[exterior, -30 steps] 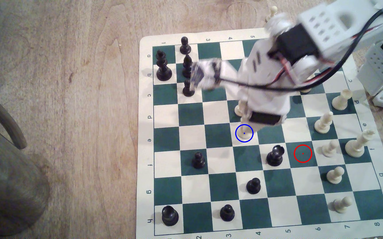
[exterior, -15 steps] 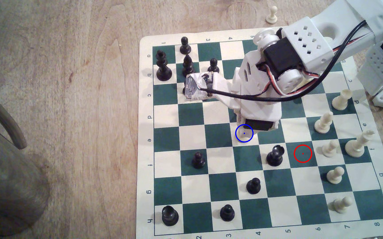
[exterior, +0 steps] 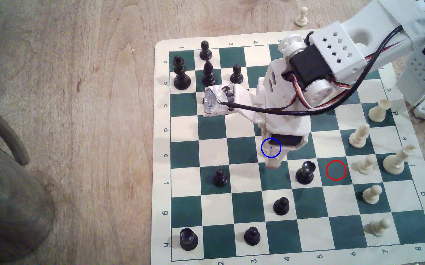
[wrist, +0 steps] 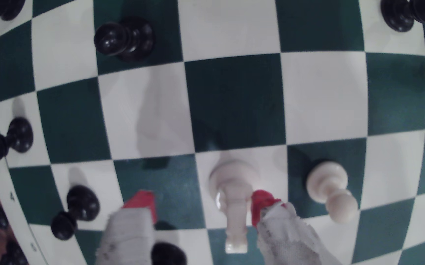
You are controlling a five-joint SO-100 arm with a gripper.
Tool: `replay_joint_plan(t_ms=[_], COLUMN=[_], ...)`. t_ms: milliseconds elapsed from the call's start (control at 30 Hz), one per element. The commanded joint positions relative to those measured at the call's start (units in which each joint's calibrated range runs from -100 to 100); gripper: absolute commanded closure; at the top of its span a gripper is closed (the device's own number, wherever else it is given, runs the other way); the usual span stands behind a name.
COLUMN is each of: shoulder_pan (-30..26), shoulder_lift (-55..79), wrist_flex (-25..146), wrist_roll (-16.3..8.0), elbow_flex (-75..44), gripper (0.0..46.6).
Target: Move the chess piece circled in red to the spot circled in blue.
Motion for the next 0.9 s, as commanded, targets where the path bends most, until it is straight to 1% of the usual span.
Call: replay_joint_plan(t_ms=[0,100,233,367,533,600,667,733,767,833,867], shoulder_pan=[0.81,1.04,1.04,0.81,0.03,-1.07,-1.77,-2.08,-1.85,-0.99,0.58], shoulder_lift=[-4.47,-5.66,-9.65,-14.74,-20.77,-24.93,-29.09,-35.96,-37.92,-42.42,-46.92], wrist_flex=[0.04,1.35,2.58,4.71,7.25,8.97,8.97,9.13,9.30,9.62,10.53], wrist_roll=[0.39,0.63,0.83,0.98,0.88,0.93,0.98,1.03,1.07,1.12,1.76], elbow_flex=[-2.02,-1.93,1.25,4.33,6.78,9.22,12.49,17.57,19.02,22.28,25.54], gripper=[22.7,23.3,23.4,22.9,23.3,24.1,23.7,23.5,24.6,28.4,30.9])
